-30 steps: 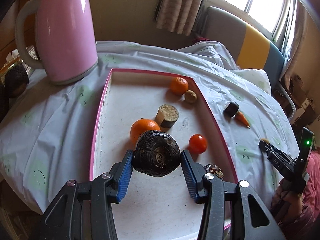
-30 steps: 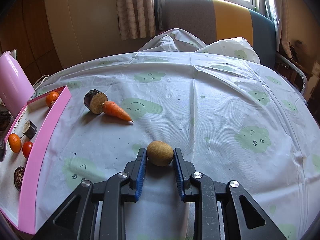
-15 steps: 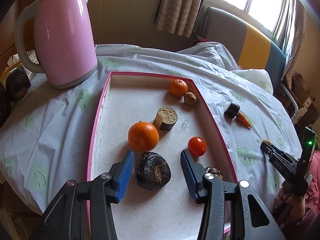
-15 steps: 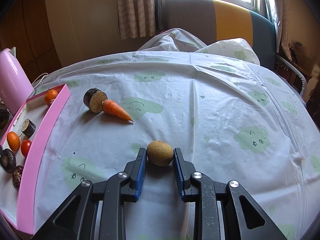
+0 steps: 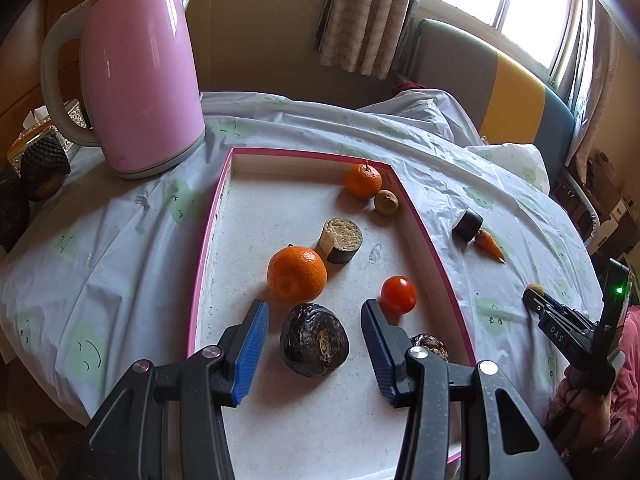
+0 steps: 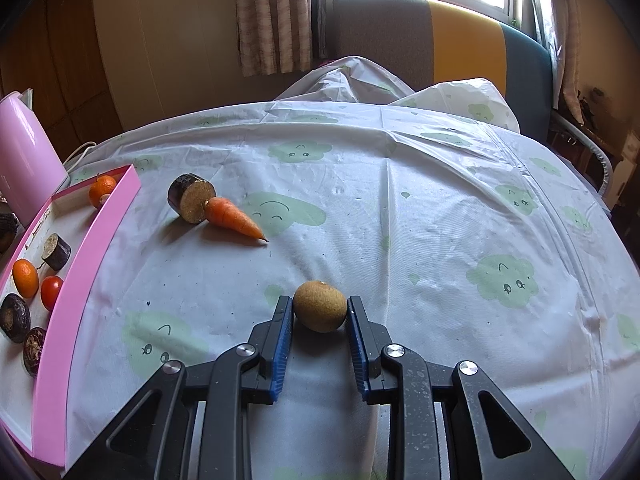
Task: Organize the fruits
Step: 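Carry the tan fruit into the tray and open the right gripper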
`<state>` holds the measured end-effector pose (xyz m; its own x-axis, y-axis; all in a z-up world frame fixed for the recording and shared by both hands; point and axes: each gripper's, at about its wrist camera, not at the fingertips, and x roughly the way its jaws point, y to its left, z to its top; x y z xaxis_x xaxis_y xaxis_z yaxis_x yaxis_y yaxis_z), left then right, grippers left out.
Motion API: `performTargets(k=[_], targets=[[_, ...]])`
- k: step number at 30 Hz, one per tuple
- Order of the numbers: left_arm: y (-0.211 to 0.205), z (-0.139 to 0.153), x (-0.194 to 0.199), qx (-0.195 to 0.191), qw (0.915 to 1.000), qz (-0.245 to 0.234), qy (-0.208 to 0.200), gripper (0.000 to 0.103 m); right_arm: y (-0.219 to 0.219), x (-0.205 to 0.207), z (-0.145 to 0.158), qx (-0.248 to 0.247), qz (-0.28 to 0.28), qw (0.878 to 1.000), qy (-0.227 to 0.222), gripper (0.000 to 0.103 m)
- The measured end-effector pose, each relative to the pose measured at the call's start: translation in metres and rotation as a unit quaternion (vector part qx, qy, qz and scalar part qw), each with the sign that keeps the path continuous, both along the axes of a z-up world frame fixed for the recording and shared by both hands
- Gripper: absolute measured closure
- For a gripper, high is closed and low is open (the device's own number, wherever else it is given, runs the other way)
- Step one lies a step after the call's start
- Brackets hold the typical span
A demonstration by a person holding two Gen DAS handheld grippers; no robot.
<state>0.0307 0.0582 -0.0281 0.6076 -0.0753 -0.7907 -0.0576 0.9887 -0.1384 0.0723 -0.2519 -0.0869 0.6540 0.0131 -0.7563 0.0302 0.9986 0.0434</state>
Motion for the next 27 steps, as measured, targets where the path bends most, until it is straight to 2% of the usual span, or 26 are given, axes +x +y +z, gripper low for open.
performTargets(k=[7,15,22,27], targets=[[0.001,-0.001,-0.002,0.001,1.0,-0.001,0.002,0.055,0.004,-0.002,0.002,-0.001,0.003,1.0,0.004,0.076],[0.002,-0.003,-0.001,0.0,1.0,0.002,0.004,0.054,0.024,-0.005,0.014,0.033,0.036,0.999,0.002,0.076],[0.004,-0.003,-0.001,0.0,1.0,0.004,0.002,0.054,0.068,-0.008,0.038,0.082,0.119,0.99,-0.008,0.076],[0.007,-0.004,-0.001,-0.001,1.0,0.009,0.001,0.054,0.11,-0.009,0.055,0.109,0.191,0.975,-0.015,0.076]])
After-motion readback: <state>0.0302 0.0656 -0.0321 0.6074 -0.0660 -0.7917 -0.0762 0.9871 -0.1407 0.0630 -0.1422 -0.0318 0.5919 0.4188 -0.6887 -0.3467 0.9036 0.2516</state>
